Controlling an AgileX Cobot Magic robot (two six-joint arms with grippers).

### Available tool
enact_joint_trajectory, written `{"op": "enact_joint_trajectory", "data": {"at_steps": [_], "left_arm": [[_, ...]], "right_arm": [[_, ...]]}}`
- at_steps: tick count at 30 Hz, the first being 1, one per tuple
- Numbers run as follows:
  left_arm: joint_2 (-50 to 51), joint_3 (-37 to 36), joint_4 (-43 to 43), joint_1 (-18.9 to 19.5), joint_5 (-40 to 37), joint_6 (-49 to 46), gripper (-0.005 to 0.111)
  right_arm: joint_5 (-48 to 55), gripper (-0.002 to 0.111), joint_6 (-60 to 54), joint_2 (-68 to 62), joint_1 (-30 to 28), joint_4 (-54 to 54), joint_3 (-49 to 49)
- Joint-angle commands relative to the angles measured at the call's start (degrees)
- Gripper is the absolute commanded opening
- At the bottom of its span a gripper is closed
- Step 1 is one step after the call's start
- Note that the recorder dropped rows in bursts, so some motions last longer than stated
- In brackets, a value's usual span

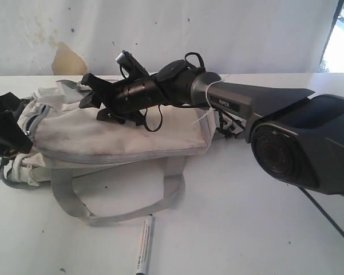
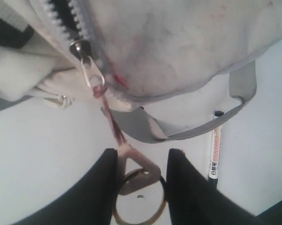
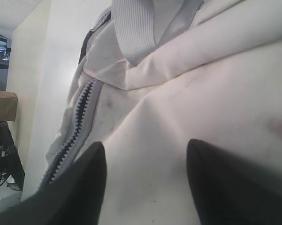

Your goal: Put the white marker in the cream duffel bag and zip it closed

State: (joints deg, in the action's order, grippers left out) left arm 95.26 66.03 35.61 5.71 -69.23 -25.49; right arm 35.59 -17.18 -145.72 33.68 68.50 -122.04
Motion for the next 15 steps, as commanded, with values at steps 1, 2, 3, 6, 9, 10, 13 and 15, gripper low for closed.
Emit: {"op": "enact_joint_trajectory", "data": {"at_steps": [1,2,3,6,9,10,13,15], "left_arm": [[-2.9,-3.1,2.2,-0.2,-0.7,1.8,0.000],[-3.2,-3.7,2.9,-0.2,-0.7,1.8,0.000],[-3.5,-4.7,4.8,-0.2,-0.7,1.7,0.000],[-3.5,-7.0,9.2,-0.2,-0.7,0.5,0.000],[-3.5,-11.1,9.4,-0.2,-0.7,-0.4,0.000],[-3.5,-12.0,10.3,-0.2,-0.7,-0.4,0.000],[-3.5,-12.4,12.0,-0.2,-0.7,-4.7,0.000],[-3.5,-12.4,12.3,-0.2,-0.7,-3.6,0.000]], "right_arm": [[-0.2,0.049,-0.9,-0.5,0.0,0.0,-0.2],[-0.6,0.049,-0.9,-0.5,0.0,0.0,-0.2],[-0.7,0.049,-0.9,-0.5,0.0,0.0,-0.2],[-0.5,0.049,-0.9,-0.5,0.0,0.1,-0.4],[0.9,0.049,-0.9,-0.6,0.0,0.0,-2.1],[1.0,0.049,-0.9,-0.6,0.0,0.0,-2.7],[1.9,0.049,-0.9,-0.6,0.0,-0.1,-2.8],[4.0,0.049,-0.9,-0.6,0.0,-0.1,-2.8]]}}
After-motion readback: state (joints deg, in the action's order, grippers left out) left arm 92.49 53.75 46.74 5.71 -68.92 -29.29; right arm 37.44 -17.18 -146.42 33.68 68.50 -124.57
